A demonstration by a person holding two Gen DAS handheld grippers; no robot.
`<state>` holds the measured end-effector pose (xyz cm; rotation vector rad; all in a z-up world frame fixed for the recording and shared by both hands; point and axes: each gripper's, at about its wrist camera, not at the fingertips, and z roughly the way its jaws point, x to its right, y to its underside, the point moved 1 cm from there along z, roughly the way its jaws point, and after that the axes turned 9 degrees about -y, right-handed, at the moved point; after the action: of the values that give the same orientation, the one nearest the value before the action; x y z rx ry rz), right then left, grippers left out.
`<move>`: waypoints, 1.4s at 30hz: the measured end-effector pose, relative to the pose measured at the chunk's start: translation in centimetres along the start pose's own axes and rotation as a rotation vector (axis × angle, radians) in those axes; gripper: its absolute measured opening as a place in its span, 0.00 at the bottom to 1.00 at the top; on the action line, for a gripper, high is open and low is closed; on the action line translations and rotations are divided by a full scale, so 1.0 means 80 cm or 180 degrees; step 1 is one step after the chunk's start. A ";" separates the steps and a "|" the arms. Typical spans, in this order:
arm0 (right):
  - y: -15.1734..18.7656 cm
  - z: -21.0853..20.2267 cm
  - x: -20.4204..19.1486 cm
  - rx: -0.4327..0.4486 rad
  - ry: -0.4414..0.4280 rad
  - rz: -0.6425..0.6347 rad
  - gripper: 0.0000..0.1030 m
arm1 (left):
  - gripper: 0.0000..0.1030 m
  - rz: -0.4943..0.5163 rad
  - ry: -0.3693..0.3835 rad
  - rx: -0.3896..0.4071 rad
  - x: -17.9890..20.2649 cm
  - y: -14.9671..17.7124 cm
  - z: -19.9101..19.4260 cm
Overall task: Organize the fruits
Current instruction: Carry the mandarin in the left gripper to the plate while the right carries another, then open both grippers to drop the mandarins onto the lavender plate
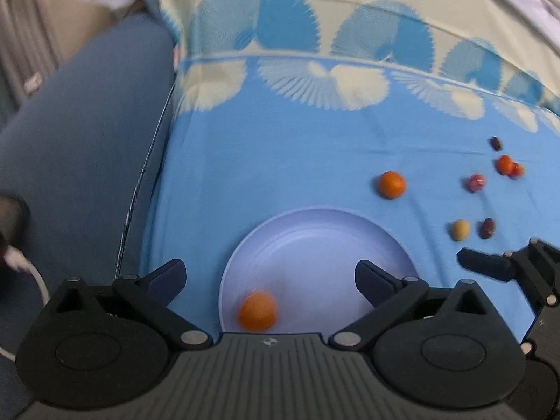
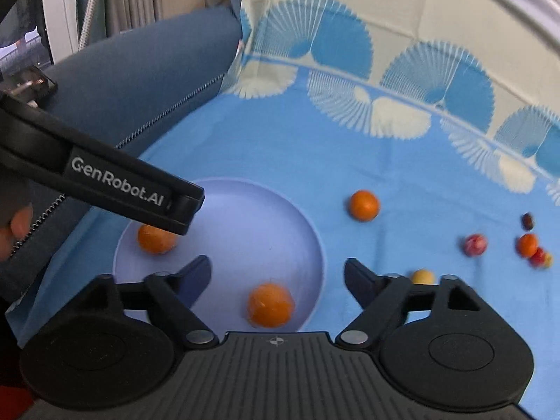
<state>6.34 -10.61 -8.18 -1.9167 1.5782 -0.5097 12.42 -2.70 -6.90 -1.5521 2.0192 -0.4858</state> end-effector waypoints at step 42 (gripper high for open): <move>0.080 -0.246 -0.090 0.0765 -0.0017 -0.0363 0.99 | 1.00 -0.0188 -0.0217 0.0267 -0.009 0.135 -0.247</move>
<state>-12.47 -8.33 2.88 -1.8283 1.3429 -0.7081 -7.86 0.07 2.57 -1.5602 1.8823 -0.5264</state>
